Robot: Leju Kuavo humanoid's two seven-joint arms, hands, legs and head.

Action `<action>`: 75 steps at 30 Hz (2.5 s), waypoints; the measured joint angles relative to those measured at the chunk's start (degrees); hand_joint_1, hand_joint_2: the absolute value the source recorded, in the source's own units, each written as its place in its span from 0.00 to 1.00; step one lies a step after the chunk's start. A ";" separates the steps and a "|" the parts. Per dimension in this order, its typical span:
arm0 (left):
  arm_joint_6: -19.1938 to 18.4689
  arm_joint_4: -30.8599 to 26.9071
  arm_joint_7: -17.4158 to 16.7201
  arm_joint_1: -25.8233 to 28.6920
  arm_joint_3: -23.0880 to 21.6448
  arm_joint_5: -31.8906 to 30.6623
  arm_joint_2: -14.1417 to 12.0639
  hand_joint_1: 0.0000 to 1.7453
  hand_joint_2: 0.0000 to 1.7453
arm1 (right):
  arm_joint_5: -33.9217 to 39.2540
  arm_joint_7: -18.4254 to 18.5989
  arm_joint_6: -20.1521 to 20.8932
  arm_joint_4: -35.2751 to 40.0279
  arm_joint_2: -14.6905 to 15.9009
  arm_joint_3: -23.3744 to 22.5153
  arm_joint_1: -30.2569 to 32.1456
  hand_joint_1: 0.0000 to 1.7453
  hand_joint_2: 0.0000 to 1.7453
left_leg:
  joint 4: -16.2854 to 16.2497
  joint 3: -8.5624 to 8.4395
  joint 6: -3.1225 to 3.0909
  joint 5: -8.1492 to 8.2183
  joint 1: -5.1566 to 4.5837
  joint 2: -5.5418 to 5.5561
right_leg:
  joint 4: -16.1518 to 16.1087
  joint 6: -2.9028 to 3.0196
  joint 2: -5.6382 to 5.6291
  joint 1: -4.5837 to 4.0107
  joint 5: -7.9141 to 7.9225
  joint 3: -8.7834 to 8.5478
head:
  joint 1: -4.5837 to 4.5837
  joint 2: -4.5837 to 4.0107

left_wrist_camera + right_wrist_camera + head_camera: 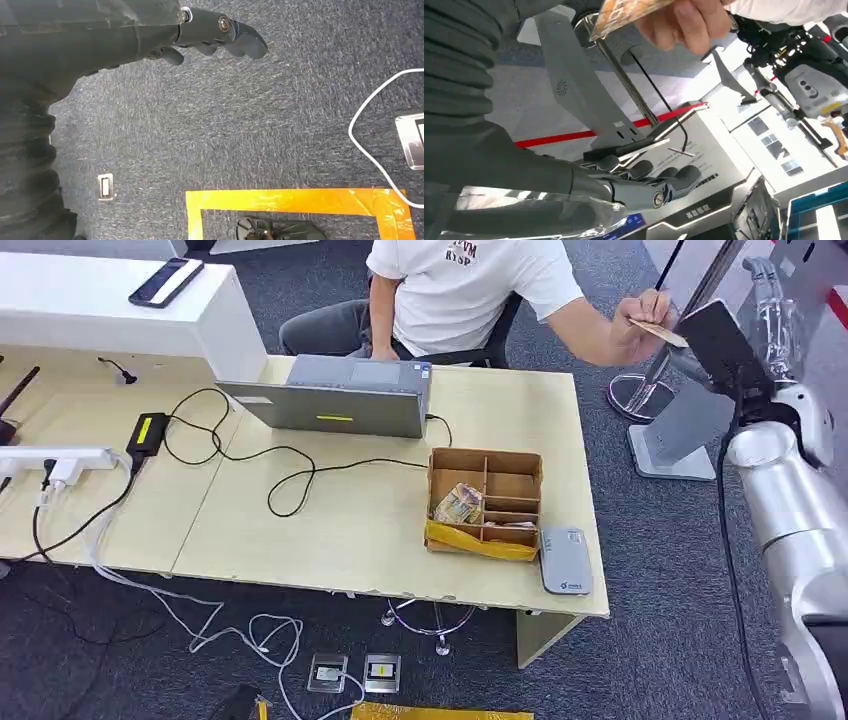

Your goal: Pass the card to the sensor for recognition and then transmit it.

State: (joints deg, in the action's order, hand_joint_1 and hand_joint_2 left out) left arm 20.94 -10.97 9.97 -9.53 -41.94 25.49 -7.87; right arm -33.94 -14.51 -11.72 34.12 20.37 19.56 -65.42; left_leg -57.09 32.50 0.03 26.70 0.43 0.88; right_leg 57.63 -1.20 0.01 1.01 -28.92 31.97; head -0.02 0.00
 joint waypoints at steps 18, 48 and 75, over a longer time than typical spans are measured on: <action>-0.22 0.00 -0.61 -0.48 -1.33 -0.46 0.02 0.00 1.00 | -4.61 0.94 -1.40 6.45 -1.29 7.19 2.60 0.00 1.00 | 0.00 0.00 0.00 0.00 0.00 -0.01 | 0.00 0.00 -0.02 0.00 0.00 0.01 | 0.00 -0.02; -0.83 -0.15 -0.79 -0.98 -2.80 -1.03 0.02 0.00 1.00 | -4.70 1.53 2.47 9.81 -1.62 11.82 2.90 1.00 1.00 | 0.00 -0.01 0.00 0.00 0.00 -0.02 | -0.01 0.00 -0.03 0.00 0.00 0.03 | 0.02 -0.02; 0.04 -0.15 -0.83 0.17 -2.80 2.14 0.13 0.00 1.00 | -1.40 2.62 1.90 9.66 3.04 9.50 12.42 1.00 1.00 | -0.01 -0.01 0.03 0.04 0.00 -0.06 | -0.04 0.00 -0.07 0.00 0.00 0.05 | 0.00 -0.02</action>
State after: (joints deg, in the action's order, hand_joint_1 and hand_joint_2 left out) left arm 20.98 -11.13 9.14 -9.36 -44.74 27.63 -7.74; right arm -35.34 -11.89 -9.81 43.78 23.41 29.07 -53.00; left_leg -57.10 32.48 0.05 26.74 0.43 0.82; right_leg 57.59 -1.20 -0.06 1.01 -28.92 32.02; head -0.02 -0.02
